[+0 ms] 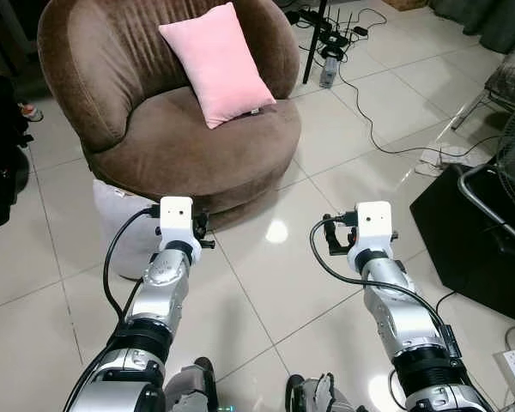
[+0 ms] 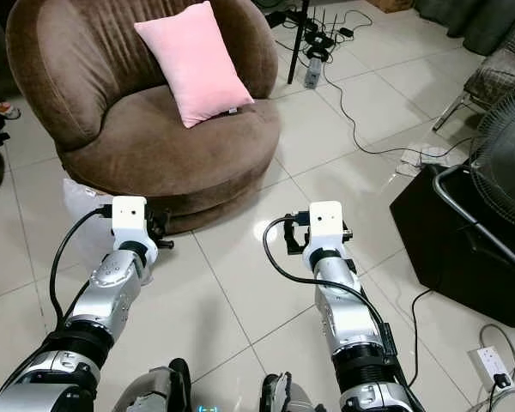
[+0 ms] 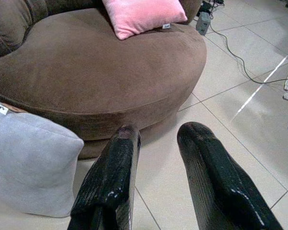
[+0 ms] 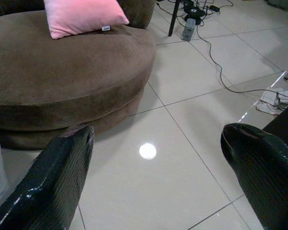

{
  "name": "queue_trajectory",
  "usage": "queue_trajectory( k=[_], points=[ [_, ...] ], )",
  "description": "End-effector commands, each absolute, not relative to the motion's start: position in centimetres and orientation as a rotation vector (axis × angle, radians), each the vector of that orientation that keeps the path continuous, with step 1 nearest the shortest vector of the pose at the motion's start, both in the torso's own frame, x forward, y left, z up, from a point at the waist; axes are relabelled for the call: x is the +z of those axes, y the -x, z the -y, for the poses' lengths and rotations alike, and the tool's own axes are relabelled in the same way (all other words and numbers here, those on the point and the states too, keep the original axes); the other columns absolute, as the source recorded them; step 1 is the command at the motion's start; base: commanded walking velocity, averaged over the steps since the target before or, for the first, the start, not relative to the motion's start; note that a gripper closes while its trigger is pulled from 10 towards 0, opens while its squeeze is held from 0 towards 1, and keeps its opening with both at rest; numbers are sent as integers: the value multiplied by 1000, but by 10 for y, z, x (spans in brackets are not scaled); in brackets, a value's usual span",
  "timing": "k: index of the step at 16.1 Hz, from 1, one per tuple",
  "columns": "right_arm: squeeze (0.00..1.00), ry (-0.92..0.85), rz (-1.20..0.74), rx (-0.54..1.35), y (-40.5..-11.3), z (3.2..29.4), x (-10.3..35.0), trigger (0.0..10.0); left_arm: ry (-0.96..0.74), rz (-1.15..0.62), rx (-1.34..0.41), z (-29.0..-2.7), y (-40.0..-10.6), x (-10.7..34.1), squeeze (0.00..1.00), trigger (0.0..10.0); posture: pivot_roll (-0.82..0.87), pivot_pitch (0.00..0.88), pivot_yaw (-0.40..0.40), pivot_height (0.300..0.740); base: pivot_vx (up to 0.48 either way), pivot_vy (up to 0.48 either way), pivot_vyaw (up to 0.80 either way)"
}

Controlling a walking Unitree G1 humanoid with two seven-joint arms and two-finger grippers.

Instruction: Move the pillow to the sofa from floor

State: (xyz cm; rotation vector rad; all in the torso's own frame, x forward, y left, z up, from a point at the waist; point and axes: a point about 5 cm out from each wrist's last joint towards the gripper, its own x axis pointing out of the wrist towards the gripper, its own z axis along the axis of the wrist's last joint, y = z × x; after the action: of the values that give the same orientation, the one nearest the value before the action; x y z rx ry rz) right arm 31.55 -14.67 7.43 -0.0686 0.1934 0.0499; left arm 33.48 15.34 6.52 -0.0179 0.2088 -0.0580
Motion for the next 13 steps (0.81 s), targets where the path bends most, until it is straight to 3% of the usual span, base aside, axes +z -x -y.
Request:
queue_trajectory(
  k=[1,2,13],
  points=[
    [0,69,-202,37,-314,152,71,10000,31,-220,-66,-150,-333,62,0,10000,-110,144,-89,740,0,0,0],
    [0,80,-229,70,-310,146,64,10000,16,-204,-90,-148,-333,64,0,10000,-116,105,-77,740,0,0,0],
    [0,66,-239,67,-308,151,61,10000,2,-206,-114,-149,-332,62,0,10000,-114,98,-70,740,0,0,0]
  ],
)
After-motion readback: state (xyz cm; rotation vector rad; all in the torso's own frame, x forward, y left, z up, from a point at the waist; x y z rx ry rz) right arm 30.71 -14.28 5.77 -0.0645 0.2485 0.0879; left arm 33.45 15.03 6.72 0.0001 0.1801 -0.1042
